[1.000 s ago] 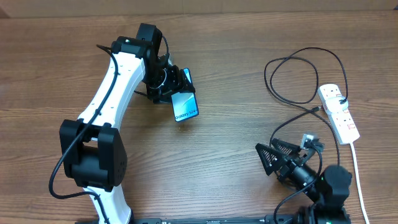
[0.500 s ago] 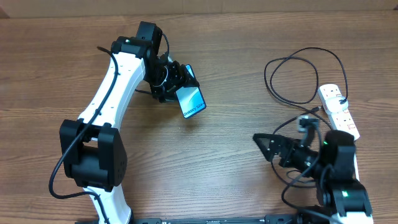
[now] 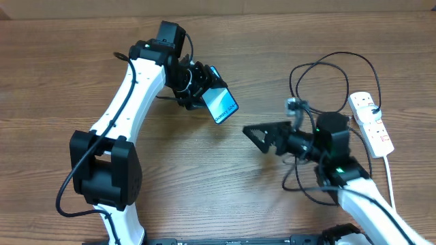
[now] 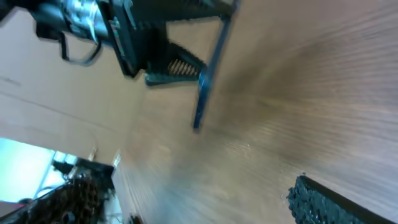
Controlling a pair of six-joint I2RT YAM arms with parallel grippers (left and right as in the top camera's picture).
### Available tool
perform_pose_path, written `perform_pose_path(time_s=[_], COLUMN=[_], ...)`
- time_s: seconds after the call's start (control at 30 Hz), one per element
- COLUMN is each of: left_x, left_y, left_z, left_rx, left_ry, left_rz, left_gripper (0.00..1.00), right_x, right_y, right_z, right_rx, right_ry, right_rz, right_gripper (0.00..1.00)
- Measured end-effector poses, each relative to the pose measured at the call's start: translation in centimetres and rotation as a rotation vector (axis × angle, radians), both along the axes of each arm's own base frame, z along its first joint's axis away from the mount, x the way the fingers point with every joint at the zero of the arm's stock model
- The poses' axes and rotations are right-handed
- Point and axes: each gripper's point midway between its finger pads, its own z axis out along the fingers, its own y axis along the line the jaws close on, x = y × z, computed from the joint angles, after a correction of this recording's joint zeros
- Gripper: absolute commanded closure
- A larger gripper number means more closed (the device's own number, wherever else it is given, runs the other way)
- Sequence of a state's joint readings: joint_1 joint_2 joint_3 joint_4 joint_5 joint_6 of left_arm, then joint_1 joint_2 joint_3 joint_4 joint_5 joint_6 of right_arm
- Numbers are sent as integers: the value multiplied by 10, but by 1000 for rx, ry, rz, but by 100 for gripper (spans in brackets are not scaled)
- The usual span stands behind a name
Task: Plug charger to phone and switch on socket
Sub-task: 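Move the right gripper toward the phone held by the left gripper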
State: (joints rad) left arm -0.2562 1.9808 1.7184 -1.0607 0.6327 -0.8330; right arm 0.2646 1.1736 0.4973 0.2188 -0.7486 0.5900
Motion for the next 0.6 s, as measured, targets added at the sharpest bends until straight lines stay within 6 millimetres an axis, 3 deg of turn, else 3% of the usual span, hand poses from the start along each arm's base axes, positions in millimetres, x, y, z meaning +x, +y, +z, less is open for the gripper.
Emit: perform_pose_path(time_s=[0.2,0.47,0.6], left_x=[1,8,11], left_y=[-4,-6,-7], left_z=[2,4,5], left_rx=[-18,-33,-38], left_ry=[35,54,58], left_rz=[51,116,135], left_gripper=[61,62,62], right_x=[24,47,57], right_y=[29,32,35], right_z=[-9,-31,-22], right_rx=[57,20,34], right_ry=[-73,-58,-88], right_rz=[37,-97,-200], right_gripper=[0,0,0])
